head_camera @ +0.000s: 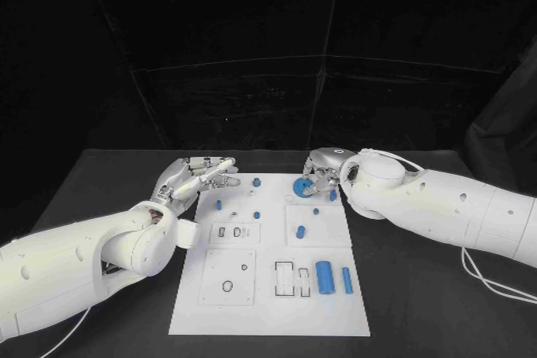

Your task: Assemble the parts on the task board

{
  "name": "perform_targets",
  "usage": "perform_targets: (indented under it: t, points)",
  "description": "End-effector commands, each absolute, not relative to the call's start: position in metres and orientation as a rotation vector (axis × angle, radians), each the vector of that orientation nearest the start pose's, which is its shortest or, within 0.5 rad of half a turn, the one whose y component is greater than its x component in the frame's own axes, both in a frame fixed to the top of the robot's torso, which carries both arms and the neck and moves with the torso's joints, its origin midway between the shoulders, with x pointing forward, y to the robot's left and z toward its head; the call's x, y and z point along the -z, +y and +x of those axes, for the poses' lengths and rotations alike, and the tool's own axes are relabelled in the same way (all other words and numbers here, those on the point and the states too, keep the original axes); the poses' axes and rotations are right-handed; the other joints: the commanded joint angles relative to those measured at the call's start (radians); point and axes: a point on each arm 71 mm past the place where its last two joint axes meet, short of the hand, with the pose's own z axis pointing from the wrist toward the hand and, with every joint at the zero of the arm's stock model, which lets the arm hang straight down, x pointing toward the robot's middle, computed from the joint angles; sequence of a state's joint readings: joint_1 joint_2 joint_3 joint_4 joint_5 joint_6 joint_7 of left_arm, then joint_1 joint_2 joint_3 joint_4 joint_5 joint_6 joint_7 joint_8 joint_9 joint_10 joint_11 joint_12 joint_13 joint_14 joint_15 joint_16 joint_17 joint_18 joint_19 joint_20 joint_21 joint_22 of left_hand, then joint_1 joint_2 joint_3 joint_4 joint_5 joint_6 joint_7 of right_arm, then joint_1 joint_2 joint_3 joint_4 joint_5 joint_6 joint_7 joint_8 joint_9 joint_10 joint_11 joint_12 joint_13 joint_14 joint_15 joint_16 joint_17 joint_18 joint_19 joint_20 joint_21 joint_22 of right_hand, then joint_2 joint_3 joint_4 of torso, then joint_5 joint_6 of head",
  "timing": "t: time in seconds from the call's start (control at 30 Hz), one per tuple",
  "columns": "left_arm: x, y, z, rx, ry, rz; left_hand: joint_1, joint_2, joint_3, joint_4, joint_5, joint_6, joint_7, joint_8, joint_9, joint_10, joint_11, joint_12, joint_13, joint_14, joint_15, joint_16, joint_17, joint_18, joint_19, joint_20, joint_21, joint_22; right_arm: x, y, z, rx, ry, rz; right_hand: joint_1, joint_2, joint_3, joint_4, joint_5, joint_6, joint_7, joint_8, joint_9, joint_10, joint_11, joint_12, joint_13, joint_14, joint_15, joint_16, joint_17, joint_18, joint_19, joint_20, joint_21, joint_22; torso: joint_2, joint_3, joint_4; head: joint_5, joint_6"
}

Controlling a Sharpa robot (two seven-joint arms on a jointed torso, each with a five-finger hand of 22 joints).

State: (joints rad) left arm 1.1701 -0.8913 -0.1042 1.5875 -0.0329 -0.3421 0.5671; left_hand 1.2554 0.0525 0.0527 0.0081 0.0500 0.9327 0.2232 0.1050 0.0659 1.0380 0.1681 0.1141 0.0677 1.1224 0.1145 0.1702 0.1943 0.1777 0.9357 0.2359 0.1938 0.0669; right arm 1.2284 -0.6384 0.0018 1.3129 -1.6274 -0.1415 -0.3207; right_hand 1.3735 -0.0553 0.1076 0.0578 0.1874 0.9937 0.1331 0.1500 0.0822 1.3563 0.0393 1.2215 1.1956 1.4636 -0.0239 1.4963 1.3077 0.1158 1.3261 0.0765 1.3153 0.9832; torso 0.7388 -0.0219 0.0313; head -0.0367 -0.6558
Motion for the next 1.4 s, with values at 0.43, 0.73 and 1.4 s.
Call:
perform_targets:
  t: [0.43, 0.73, 1.4]
  points:
    - [0.197, 0.216, 0.463, 1.597, 1.355, -1.017, 0.001, 0.012, -0.002, -0.012, -0.001, -0.005, 0.009, -0.008, -0.002, -0.003, 0.007, -0.01, -0.002, -0.001, 0.011, -0.013, 0.003, 0.007, 0.001, 0.004, -0.009, -0.001, 0.164, -0.148, 0.522, -0.404, 1.602, -0.23, -0.036, 0.002, 0.142, 0.011, 0.154, 0.04, -0.009, -0.012, -0.009, 0.013, -0.004, -0.001, 0.017, 0.078, -0.015, 0.005, 0.121, -0.012, 0.013, -0.009, 0.017, 0.021, 0.0, -0.0005, 0.001, 0.005, 0.0]
    - [0.198, 0.217, 0.464, 1.592, 1.352, -1.017, 0.002, 0.013, -0.002, -0.013, -0.001, -0.006, 0.009, -0.009, -0.002, -0.003, 0.008, -0.011, -0.002, -0.001, 0.011, -0.014, 0.003, 0.007, 0.001, 0.005, -0.01, -0.001, 0.156, -0.112, 0.512, -0.498, 1.531, -0.268, -0.06, -0.012, 0.171, 0.018, 0.155, 0.045, -0.008, -0.019, -0.011, 0.016, -0.004, -0.001, 0.021, 0.079, -0.014, 0.007, 0.124, -0.013, 0.016, -0.008, 0.021, 0.028, 0.0, -0.0026, 0.0046, 0.006, 0.001]
    - [0.198, 0.217, 0.467, 1.59, 1.35, -1.015, 0.004, 0.015, -0.001, -0.015, -0.001, -0.006, 0.009, -0.01, -0.001, -0.004, 0.008, -0.013, -0.002, -0.001, 0.012, -0.016, 0.004, 0.007, 0.001, 0.005, -0.011, -0.001, 0.175, -0.055, 0.517, -0.538, 1.586, -0.353, -0.074, -0.021, 0.193, 0.019, 0.128, 0.039, -0.005, -0.029, -0.013, 0.009, -0.001, -0.013, 0.013, 0.078, -0.012, 0.005, 0.121, -0.013, 0.014, -0.007, 0.02, 0.026, 0.001, -0.0002, 0.0019, 0.02, -0.009]
